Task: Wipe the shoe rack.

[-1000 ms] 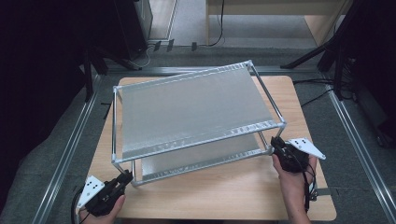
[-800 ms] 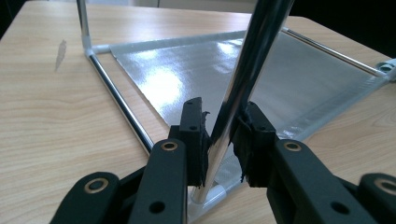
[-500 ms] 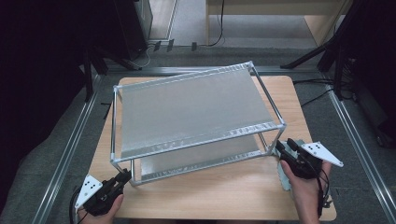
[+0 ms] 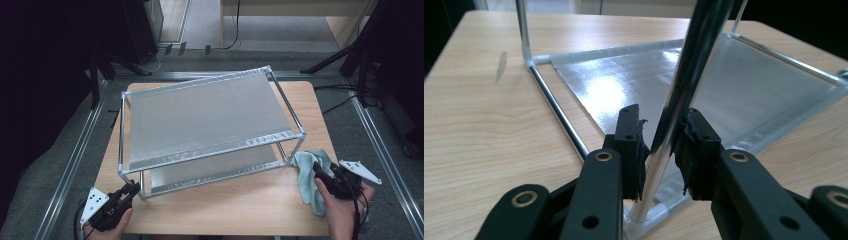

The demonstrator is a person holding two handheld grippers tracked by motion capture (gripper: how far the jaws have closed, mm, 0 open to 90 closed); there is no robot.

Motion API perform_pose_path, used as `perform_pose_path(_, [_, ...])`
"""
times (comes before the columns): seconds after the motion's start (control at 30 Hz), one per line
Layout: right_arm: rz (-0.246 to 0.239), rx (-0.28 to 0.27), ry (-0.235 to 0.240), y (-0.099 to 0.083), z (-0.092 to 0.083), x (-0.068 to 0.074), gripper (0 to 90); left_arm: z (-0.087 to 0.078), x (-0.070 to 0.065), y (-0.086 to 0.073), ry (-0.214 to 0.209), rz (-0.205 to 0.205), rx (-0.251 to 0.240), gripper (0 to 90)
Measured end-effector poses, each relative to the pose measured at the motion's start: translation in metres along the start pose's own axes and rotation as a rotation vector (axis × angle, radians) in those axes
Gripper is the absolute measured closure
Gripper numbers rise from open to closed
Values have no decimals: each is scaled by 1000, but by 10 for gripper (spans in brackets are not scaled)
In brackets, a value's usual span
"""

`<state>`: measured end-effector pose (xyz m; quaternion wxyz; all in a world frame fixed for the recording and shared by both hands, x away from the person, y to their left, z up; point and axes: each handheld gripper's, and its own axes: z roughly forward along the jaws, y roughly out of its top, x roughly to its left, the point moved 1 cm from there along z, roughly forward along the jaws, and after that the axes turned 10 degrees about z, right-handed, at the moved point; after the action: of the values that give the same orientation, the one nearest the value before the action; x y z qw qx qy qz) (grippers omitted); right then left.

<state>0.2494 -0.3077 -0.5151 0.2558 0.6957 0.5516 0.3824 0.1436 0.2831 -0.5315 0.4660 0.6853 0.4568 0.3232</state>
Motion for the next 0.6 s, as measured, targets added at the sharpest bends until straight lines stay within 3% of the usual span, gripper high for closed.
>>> perform_pose_path(0.1, [-30,93,-17,-14,6,-5,392,1,0,0,-17,-9,-2,764])
perform_pose_path(0.13, [-41,118,-12,-16,11,-4,430,1,0,0,-17,-10,-1,780])
perform_pose_path(0.2, [-86,137,12,-19,17,-1,537,1,0,0,-18,-11,-1,784])
perform_pose_path(0.23, [-110,148,-2,-21,21,-1,649,1,0,0,-19,-11,-2,785])
perform_pose_path(0.3, [-105,155,-4,-20,24,-3,790,1,0,0,-19,-5,-1,787])
perform_pose_path(0.37, [-65,117,22,-15,16,-5,865,1,0,0,-19,-6,-2,788])
perform_pose_path(0.5, [-69,27,47,-5,-11,3,870,1,0,0,-19,-5,-4,788])
perform_pose_path(0.6, [-76,-54,79,0,-35,17,870,2,0,1,-18,2,-5,789])
